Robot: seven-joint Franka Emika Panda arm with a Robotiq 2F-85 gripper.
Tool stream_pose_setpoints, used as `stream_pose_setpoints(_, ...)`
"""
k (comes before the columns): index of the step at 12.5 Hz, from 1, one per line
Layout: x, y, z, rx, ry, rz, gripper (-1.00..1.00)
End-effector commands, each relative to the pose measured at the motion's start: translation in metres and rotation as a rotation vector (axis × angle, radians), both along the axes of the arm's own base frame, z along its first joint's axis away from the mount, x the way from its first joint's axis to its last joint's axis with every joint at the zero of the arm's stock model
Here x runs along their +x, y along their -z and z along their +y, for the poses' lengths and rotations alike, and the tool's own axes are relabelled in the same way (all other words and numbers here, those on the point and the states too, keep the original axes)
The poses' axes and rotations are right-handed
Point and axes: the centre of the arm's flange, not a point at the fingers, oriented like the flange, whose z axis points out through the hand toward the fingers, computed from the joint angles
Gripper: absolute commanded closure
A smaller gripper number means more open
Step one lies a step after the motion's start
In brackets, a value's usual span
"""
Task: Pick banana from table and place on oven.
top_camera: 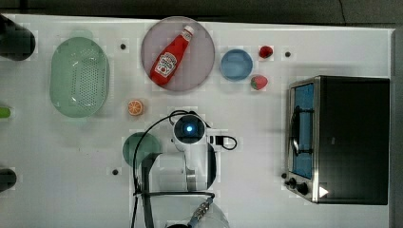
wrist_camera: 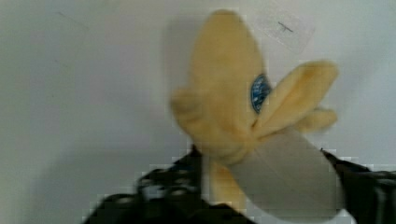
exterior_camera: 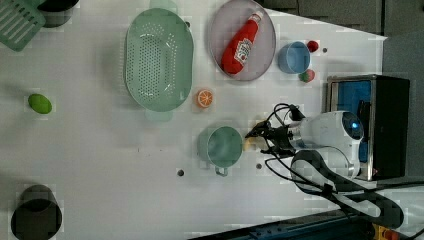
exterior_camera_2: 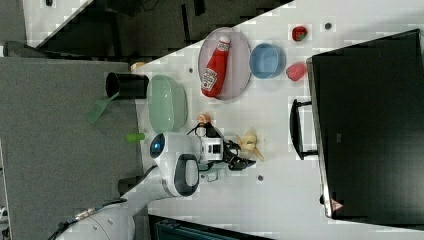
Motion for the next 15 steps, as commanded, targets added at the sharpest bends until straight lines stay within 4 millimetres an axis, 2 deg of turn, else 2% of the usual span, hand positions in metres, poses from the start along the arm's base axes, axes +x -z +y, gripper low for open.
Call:
stream_pose_setpoints(1, 0.023, -0.024, -0.002, 0.001, 0.081, -0.099, 0.05)
stream_pose_setpoints(3, 0.024, -0.026, -0.002, 0.002, 0.08, -0.106, 0.48)
stream_pose_setpoints(5, 0.026, -0.031, -0.002, 0.002, 0.08, -0.116, 0.5)
stream_pose_setpoints(7, 0.033, -0.052, -0.002, 0.003, 0.08, -0.16, 0.5)
stream_pose_setpoints(10, 0.054, -0.122, -0.001, 0.006, 0.079, -0.283, 0.5)
stream_pose_setpoints(15, 0.055, -0.261, -0.011, -0.022, 0.098, -0.305, 0.5)
